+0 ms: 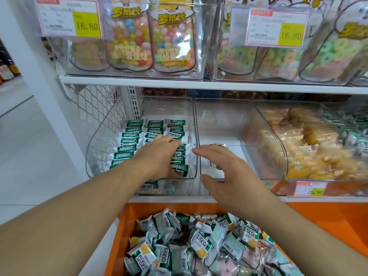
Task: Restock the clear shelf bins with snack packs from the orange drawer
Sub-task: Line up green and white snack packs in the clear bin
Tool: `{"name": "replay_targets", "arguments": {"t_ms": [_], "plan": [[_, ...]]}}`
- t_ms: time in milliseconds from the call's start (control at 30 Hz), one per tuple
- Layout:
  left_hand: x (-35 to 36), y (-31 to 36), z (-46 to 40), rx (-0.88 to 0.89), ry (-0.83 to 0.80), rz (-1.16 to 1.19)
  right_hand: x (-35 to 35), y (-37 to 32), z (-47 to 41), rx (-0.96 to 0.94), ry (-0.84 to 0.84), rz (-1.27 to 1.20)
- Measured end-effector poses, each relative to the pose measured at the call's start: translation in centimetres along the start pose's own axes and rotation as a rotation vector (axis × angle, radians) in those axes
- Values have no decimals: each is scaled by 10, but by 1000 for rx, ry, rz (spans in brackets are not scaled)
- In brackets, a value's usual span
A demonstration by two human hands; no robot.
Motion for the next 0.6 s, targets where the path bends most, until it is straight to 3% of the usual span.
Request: {"name": "replay_targets", "arguments": {"t_ms": [433,600], "plan": [[-2,-5,1,-35,30,51,3,-6,1,-17,19,106],[-4,-5,2,-80,-29,122,0,-6,3,-21,-12,74]]}}
Point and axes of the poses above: each hand's wrist, its own z-axis away from the middle knuckle, its own x-axis out of the palm, y = z × x, the point moved 8 cm from there along -z, towards the middle knuckle, and after that the axes turned 8 degrees about z, right-handed, at the moved point
